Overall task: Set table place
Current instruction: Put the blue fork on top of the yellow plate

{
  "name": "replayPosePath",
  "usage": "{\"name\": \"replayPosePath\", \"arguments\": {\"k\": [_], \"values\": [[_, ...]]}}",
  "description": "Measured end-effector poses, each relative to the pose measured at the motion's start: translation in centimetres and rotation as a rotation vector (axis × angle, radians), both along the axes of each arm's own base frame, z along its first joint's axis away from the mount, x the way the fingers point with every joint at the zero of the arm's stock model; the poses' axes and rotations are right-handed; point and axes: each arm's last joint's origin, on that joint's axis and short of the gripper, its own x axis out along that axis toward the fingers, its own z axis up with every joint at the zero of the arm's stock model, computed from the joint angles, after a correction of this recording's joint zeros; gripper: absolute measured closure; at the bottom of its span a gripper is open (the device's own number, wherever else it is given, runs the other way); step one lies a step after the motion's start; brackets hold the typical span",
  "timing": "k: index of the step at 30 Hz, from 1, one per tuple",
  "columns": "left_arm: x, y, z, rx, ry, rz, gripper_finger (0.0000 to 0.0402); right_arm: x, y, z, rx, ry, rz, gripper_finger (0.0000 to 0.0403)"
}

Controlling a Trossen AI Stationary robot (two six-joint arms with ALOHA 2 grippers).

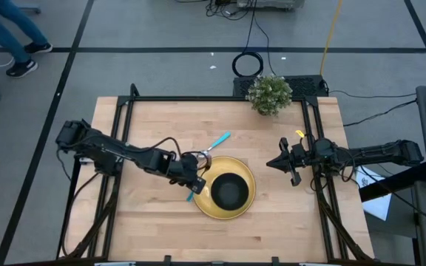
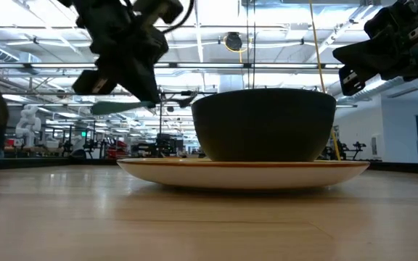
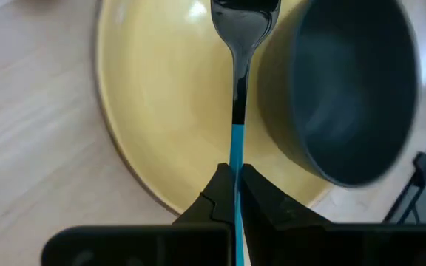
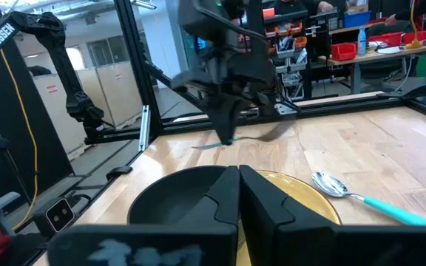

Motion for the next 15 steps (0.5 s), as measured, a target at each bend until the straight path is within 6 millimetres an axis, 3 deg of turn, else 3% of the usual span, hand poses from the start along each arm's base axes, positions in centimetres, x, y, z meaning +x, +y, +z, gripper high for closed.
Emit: {"name": "replayPosePath", "arguments": {"k": [6,15], "values": [[1.0,1.1,-1.6,-0.048,0.046,0.009,0.0398,0.0,0.0,-0.2,0.000,0.018,0.001,0.0403],[1.8,2.3,-2.2,-0.112,0.042,0.000,0.0398,0.1,0.0,-0.2,-0.003,0.020,0.000,0.0403]]}}
